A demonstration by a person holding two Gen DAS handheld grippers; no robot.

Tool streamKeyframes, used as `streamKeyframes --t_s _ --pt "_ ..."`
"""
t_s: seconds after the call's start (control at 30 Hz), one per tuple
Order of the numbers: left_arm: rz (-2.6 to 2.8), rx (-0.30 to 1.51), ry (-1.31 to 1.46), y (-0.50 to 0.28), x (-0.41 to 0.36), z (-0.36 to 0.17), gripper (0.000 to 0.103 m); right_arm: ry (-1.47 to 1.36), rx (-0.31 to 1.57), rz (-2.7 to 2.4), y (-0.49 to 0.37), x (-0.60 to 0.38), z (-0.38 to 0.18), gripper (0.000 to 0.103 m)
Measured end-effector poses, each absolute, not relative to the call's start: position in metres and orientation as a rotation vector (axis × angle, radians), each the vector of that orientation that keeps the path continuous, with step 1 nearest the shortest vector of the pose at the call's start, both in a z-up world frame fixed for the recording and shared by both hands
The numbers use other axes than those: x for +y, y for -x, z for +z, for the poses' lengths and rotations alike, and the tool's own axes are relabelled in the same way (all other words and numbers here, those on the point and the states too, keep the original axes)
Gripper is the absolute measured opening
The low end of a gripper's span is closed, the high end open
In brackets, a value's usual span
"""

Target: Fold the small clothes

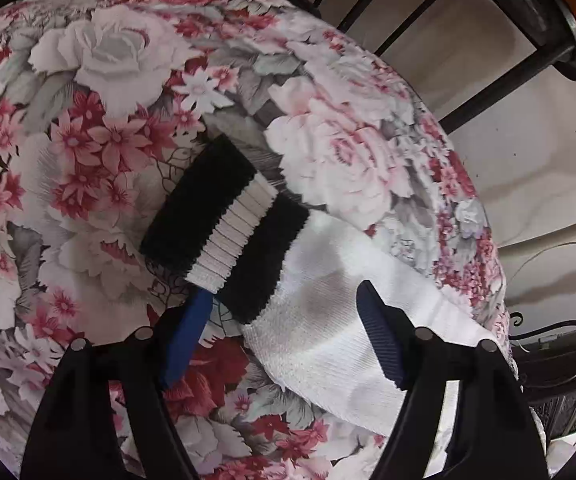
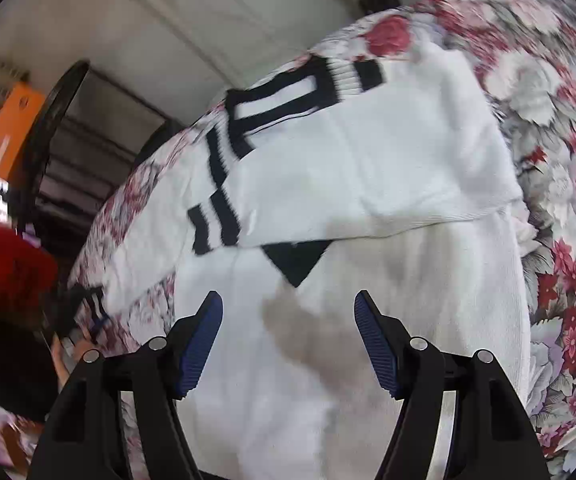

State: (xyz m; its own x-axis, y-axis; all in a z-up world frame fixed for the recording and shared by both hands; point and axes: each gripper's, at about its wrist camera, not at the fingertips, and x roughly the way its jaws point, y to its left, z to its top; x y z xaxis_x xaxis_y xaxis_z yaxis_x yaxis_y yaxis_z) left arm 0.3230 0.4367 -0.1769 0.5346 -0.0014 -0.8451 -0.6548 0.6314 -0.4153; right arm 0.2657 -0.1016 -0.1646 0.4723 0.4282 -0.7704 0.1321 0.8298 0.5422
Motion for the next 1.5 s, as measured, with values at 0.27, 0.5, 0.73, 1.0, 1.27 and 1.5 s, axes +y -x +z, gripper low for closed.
streamKeyframes --t_s 0.27,0.5,0.73,1.0,1.27,1.5 --pt "0.369 0.879 0.866 -0.288 0.45 -0.173 0.021 -0.731 1.088 0.139 -0.266 -0.13 -0.171 0.069" --pt "0.345 0.885 0.759 -0.288 0.42 -0.15 0.018 -0.708 1.057 0.166 -0.264 -0.127 -0.157 0.07" --pt "0.226 0.878 0.557 -0.305 0.337 -0.099 0.017 -0.743 1.023 0.17 -0.26 -0.138 -0.147 0.07" --pt "0.04 0.903 0.385 -0.323 0.215 -0.074 0.017 -0.801 0.988 0.183 -0.258 -0.155 -0.137 0.07" --pt "-0.099 0.916 0.279 -0.323 0.118 -0.066 0.017 -0.87 0.942 0.184 -0.254 -0.18 -0.128 0.07" --pt "-0.206 0.947 0.243 -0.323 0.045 -0.076 0.017 -0.927 0.934 0.156 -0.252 -0.209 -0.133 0.07"
